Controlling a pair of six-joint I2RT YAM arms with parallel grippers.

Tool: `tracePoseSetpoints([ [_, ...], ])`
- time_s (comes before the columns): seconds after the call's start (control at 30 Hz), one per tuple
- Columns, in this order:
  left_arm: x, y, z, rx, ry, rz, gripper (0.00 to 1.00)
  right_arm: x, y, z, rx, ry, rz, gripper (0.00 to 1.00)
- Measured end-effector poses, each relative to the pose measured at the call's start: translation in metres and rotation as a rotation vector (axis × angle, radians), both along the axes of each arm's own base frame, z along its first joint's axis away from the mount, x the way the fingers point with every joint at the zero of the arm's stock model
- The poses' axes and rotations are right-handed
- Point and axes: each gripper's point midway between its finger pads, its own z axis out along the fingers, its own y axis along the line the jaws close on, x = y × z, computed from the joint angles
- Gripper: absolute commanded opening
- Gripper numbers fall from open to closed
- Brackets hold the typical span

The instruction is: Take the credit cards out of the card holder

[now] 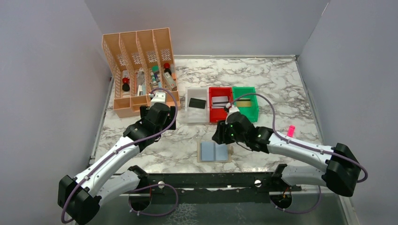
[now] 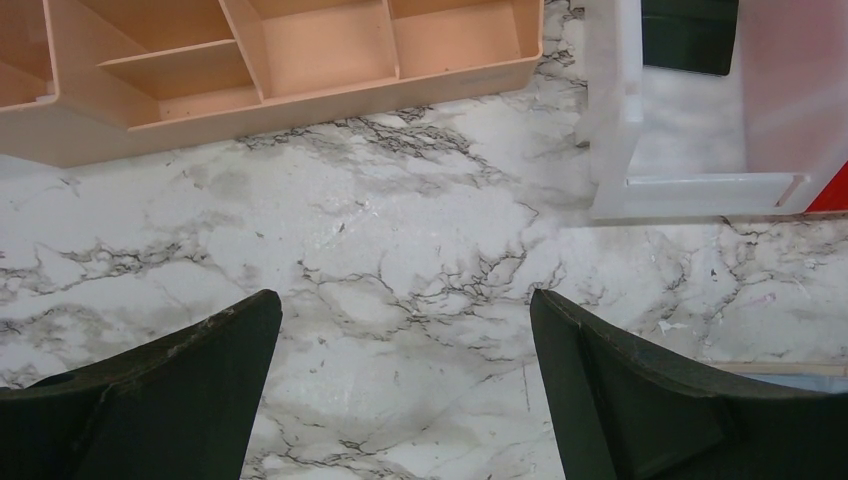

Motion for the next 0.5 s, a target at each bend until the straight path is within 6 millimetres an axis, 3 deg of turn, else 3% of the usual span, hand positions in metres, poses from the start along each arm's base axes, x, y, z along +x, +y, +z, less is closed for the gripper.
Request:
tracePoseSetpoints([
  [0.13, -0.001, 0.001, -0.001, 0.005, 0.007, 0.001, 0.99, -0.022, 0.012, -0.013, -0.047, 0.037, 0.004, 0.49],
  [0.37, -0.001, 0.002, -0.002, 0.008, 0.011, 0.003, 0.99, -0.026, 0.011, -0.024, -0.075, 0.057, -0.036, 0.49],
  [0.5, -0.001, 0.002, -0.006, 0.017, 0.024, 0.003, 0.99, -0.038, 0.016, -0.041, -0.123, 0.085, -0.004, 0.49],
])
